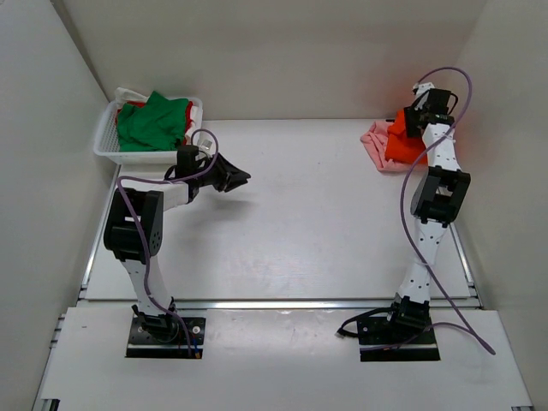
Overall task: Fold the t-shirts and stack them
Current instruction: Put the neatly folded tshirt into the corner of the board with the right arm
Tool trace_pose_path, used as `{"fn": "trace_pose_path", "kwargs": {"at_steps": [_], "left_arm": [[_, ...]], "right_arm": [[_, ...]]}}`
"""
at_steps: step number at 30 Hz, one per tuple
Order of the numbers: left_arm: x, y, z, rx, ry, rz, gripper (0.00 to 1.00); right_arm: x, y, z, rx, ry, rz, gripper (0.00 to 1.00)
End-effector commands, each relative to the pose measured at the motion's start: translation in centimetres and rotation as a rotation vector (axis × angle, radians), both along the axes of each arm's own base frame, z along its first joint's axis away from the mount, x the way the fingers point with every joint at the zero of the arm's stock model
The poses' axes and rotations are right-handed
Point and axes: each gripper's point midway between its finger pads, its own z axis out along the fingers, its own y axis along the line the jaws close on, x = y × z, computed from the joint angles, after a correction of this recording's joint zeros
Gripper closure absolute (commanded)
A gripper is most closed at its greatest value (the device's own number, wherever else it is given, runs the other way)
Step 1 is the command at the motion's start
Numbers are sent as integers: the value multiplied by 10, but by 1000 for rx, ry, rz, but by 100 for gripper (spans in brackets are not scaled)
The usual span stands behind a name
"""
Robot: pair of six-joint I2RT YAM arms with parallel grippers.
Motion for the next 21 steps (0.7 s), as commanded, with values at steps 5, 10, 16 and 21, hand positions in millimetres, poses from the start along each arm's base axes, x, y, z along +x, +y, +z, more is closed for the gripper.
{"fn": "trace_pose_path", "kwargs": {"at_steps": [5, 10, 16, 21], "left_arm": [[-6, 2, 12, -10, -40, -14, 60], [-16, 3, 11, -18, -36, -17, 60], [-30, 3, 3, -38, -16, -8, 60], [-36, 1, 1, -45, -13, -19, 60]], "right_arm": [[2, -12, 107, -211, -206, -218, 28], [-14, 22, 150, -199, -258, -199, 28], [-26, 88, 118, -110, -188, -45, 35], [-23, 120, 73, 13, -85, 17, 48]]}}
